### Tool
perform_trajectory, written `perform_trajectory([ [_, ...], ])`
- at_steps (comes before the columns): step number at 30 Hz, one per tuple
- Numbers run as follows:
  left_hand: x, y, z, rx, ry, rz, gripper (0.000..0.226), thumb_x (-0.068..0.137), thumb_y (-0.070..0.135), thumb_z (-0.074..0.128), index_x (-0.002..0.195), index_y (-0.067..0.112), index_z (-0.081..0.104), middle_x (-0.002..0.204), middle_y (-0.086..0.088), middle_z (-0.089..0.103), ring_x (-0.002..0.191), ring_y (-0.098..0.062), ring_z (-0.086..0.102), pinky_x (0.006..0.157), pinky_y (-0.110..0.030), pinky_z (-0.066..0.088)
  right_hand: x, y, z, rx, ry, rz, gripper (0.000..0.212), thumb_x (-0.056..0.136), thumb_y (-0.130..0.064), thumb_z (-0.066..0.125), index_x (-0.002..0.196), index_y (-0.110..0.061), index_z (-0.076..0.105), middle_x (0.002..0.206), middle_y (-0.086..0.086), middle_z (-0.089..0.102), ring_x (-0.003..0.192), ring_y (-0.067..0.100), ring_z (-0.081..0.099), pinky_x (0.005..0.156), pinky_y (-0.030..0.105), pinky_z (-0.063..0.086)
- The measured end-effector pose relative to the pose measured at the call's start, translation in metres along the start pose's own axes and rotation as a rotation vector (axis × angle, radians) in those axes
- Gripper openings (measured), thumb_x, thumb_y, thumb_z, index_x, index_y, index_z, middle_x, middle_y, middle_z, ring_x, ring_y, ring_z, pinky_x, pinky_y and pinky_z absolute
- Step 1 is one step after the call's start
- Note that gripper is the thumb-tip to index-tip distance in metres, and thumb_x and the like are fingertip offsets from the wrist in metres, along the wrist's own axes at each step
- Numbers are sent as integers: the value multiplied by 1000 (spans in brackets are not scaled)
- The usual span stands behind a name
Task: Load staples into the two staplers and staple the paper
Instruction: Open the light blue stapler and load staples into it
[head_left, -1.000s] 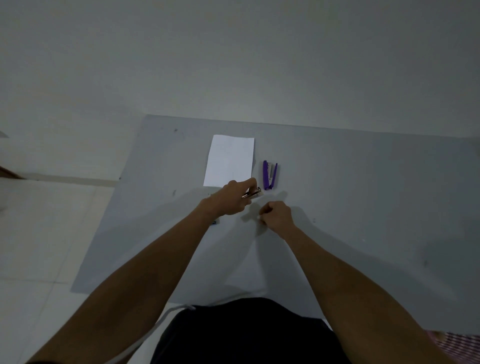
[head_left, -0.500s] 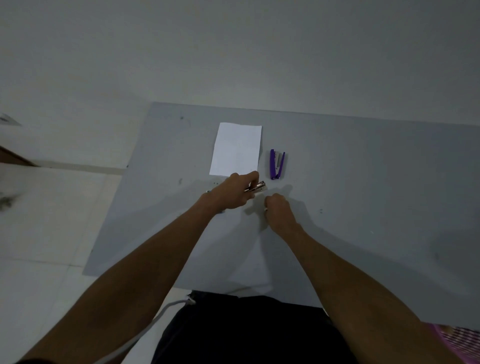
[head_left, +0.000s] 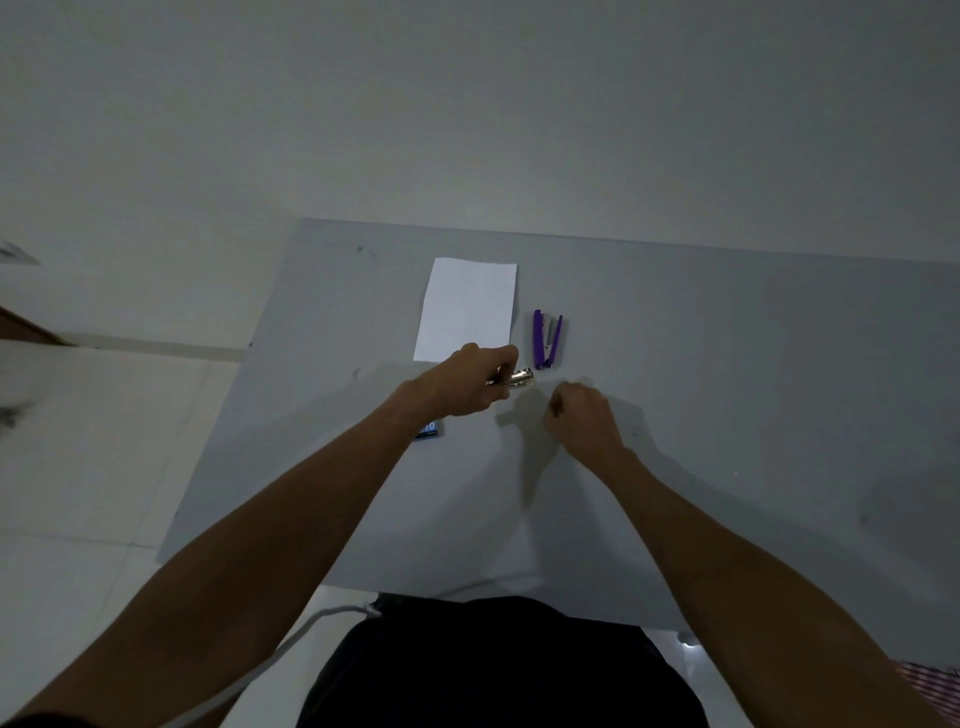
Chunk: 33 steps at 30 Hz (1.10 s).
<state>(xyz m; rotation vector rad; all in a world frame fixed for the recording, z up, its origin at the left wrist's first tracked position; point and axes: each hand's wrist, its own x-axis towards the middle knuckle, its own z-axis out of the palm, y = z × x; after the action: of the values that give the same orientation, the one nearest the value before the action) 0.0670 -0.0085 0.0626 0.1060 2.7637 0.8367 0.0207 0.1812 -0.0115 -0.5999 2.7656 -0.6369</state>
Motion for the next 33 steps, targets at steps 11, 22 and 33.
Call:
perform_trajectory([
  [11, 12, 6, -3, 36, -44, 45, 18, 88, 16, 65, 88, 13, 47, 86, -13, 66, 71, -25, 54, 65, -32, 42, 27, -24, -68, 67, 18, -405, 8, 76, -4, 70, 83, 0, 70, 79, 14, 71, 66, 21, 61, 65, 29, 47],
  [22, 16, 3, -7, 29, -45, 30, 20, 87, 18, 66, 95, 9, 51, 91, -12, 66, 73, -22, 49, 66, -30, 37, 31, -29, -76, 57, -2, -491, 10, 76, -6, 74, 85, -3, 74, 80, 12, 74, 67, 21, 67, 68, 31, 56],
  [33, 13, 13, -7, 13, -59, 59, 19, 87, 16, 66, 93, 11, 49, 95, -12, 66, 77, -23, 51, 69, -31, 38, 29, -29, -81, 45, -36, -515, 8, 78, -6, 72, 85, -3, 74, 77, 12, 73, 67, 22, 65, 67, 29, 51],
])
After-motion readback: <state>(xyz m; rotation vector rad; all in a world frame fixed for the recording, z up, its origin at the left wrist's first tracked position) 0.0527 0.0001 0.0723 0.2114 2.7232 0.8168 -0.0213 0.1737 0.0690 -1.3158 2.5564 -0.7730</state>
